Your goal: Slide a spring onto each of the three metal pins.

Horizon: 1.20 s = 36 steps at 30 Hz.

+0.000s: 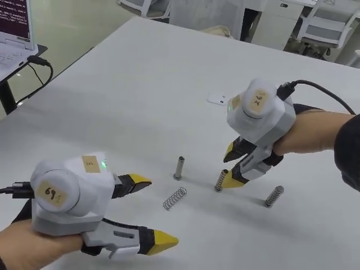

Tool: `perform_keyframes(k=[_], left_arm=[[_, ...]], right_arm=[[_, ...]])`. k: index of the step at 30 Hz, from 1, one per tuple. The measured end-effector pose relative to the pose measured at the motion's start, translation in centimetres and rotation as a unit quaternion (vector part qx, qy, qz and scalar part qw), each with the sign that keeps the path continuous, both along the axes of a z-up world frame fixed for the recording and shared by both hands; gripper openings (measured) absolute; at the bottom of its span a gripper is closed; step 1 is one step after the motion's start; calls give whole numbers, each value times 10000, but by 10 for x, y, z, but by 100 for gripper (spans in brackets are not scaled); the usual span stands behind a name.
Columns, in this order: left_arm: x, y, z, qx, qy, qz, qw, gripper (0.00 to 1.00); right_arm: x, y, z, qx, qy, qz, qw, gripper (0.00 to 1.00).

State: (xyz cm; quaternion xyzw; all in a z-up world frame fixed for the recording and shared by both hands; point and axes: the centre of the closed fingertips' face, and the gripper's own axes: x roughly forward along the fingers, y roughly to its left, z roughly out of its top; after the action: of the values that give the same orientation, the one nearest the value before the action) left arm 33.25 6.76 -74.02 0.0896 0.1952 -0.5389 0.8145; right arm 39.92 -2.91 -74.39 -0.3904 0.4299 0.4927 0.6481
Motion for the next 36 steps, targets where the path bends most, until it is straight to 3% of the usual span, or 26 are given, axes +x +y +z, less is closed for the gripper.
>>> perform_keyframes(k=[9,23,36], left_arm=[[7,-6,-7,110,-29,6,9999,59],[21,-13,-23,354,-66,121,9993,50],[28,-18,-32,453,-69,201,9987,38]], right_arm=[[2,0,10,216,-198,-121,9995,42],[0,-2,18,392,-295,-212,9986,46],[-8,-2,23,594,-349,-301,9972,52]])
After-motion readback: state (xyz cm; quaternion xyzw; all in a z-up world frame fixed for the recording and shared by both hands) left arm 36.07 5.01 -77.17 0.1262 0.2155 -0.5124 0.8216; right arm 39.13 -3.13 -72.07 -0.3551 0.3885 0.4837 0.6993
